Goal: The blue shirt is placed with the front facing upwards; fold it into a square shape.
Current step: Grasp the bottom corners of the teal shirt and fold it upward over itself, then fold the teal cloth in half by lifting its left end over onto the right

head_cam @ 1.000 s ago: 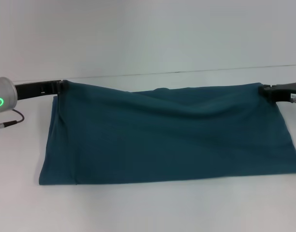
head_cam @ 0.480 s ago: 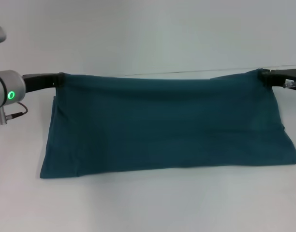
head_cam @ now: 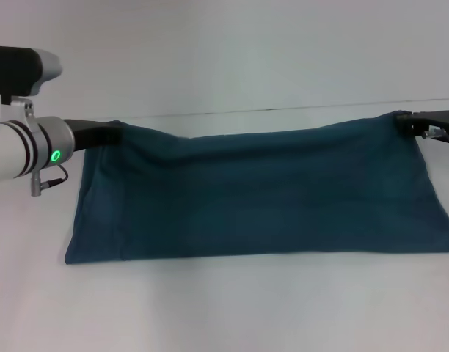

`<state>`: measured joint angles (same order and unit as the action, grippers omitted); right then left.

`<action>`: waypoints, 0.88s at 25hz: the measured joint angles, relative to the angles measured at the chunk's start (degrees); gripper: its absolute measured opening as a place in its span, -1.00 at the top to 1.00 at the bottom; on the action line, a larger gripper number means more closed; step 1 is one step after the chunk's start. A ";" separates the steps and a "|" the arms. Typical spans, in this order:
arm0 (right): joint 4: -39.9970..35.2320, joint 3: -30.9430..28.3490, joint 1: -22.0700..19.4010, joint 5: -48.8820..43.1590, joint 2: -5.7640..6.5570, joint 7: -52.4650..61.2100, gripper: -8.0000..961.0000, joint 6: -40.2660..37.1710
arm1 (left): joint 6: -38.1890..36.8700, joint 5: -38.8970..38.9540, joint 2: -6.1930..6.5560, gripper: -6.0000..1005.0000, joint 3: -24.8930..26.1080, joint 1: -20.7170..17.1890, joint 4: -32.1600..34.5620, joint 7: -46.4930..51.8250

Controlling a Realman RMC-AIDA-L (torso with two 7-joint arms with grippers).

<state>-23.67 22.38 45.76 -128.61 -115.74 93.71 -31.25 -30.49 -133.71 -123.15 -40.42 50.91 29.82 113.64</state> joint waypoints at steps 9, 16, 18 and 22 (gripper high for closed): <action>-0.67 -0.32 -0.73 1.26 -0.40 0.00 0.56 4.87 | 4.88 3.45 0.41 0.75 2.08 -1.06 0.06 0.89; -2.46 -0.37 -1.74 1.44 -0.48 0.62 0.05 3.91 | 3.36 4.62 0.46 0.16 2.22 -2.77 2.01 0.91; -3.92 -0.32 -2.91 2.11 -0.68 0.71 -0.47 1.46 | 0.60 4.73 0.37 -0.01 2.20 -3.79 3.45 1.02; -7.56 -0.01 -6.74 6.52 -0.86 0.51 -0.54 -7.36 | -7.57 4.93 0.14 -0.31 1.93 -6.63 7.47 1.61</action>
<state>-31.23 22.37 39.02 -122.08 -116.60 94.21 -38.61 -38.06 -128.78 -123.01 -38.49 44.28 37.29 115.25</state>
